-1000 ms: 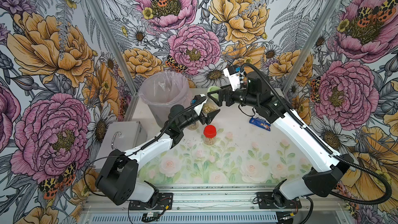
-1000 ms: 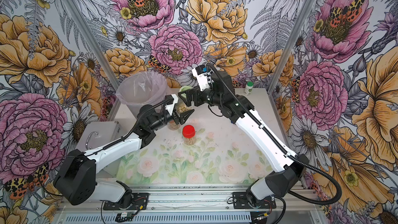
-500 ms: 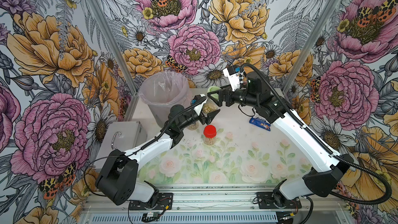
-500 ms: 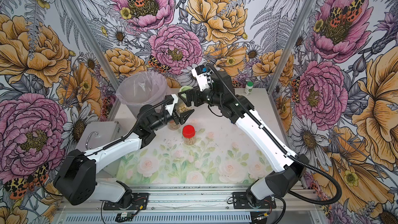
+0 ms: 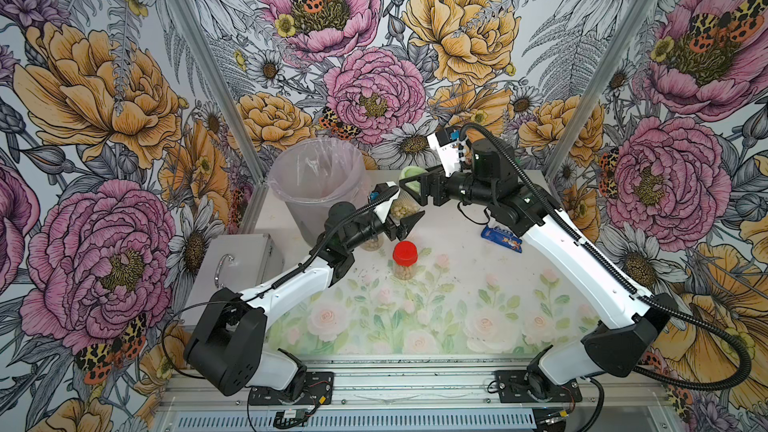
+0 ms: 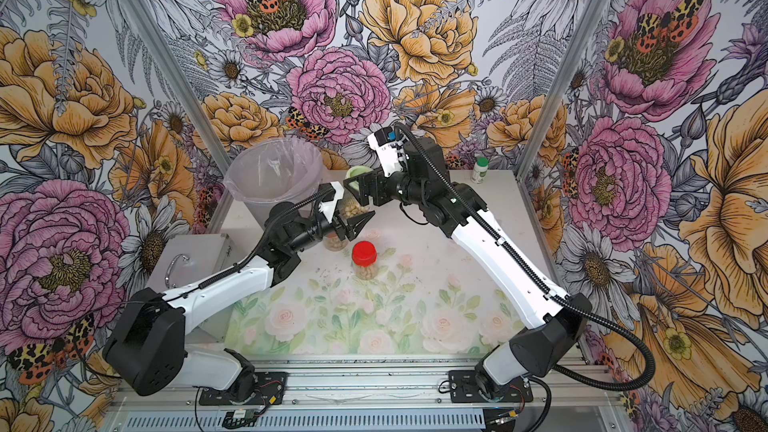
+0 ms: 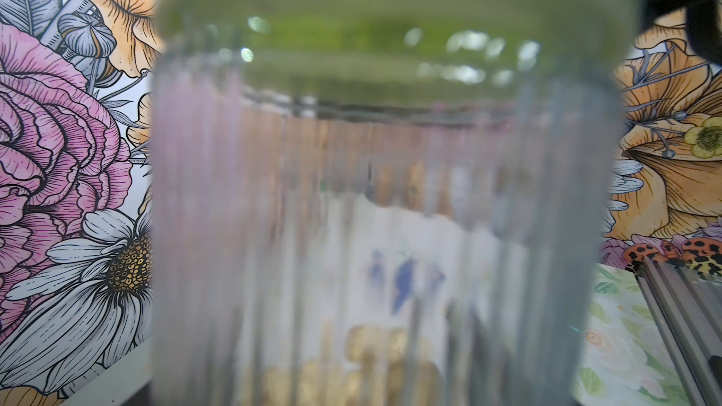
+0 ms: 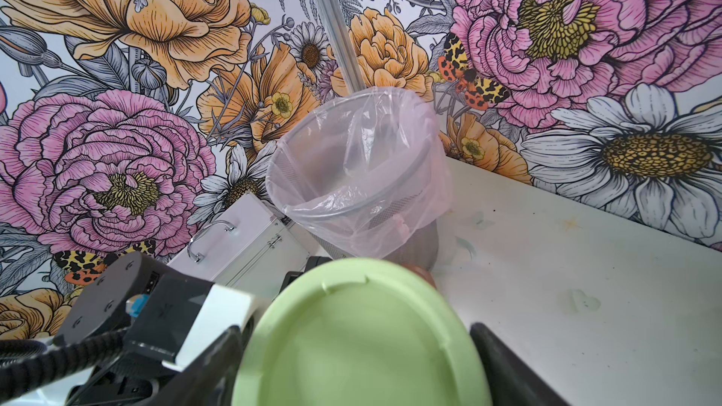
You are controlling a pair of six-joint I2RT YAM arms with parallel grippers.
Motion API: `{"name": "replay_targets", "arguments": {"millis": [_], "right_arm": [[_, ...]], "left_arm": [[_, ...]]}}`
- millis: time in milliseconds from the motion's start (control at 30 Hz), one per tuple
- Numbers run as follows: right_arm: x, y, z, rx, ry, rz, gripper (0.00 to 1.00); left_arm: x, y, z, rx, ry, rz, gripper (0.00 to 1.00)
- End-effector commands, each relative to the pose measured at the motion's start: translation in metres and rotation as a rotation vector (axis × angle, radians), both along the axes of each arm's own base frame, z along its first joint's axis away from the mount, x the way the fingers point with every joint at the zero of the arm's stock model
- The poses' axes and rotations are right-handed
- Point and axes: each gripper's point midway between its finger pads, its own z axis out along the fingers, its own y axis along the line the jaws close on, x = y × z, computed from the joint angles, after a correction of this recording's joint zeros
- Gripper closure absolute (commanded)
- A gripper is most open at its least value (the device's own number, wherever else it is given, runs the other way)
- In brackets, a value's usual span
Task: Empty moldy peanuts from jars
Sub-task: Unscrew the lid from the jar.
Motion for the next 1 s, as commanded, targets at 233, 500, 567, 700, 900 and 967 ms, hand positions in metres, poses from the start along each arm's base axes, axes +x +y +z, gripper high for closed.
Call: {"name": "replay_targets", "arguments": {"millis": [233,500,567,700,900,967], "right_arm": [[0.000,0.006,-0.002,-0.017,-0.018,0.029,0.18],[-0.012,0.012,0.005,-0.031,-0.093,0.175,0.22],[-0.019,0.016,0.007,-0.036,-0.125,0.240,0.22],[-0.023,0.015,0.011,-0.029,-0.146,0.313,0.23],[-0.032,0.008,0.014,-0.024,-0.183,0.413,0.24],[-0.033,0.003,0.014,-0.019,-0.187,0.432,0.24]], "left_arm": [[-0.010,0.001,0.039,-0.054,-0.108,-0.019,0.71],[-0.022,-0.003,0.035,-0.043,-0.082,-0.107,0.74],[-0.025,-0.004,0.033,-0.038,-0.069,-0.136,0.74],[-0.031,-0.006,0.032,-0.031,-0.057,-0.174,0.74],[-0.038,-0.011,0.029,-0.004,-0.032,-0.234,0.75],[-0.040,-0.012,0.027,0.006,-0.021,-0.246,0.75]]}}
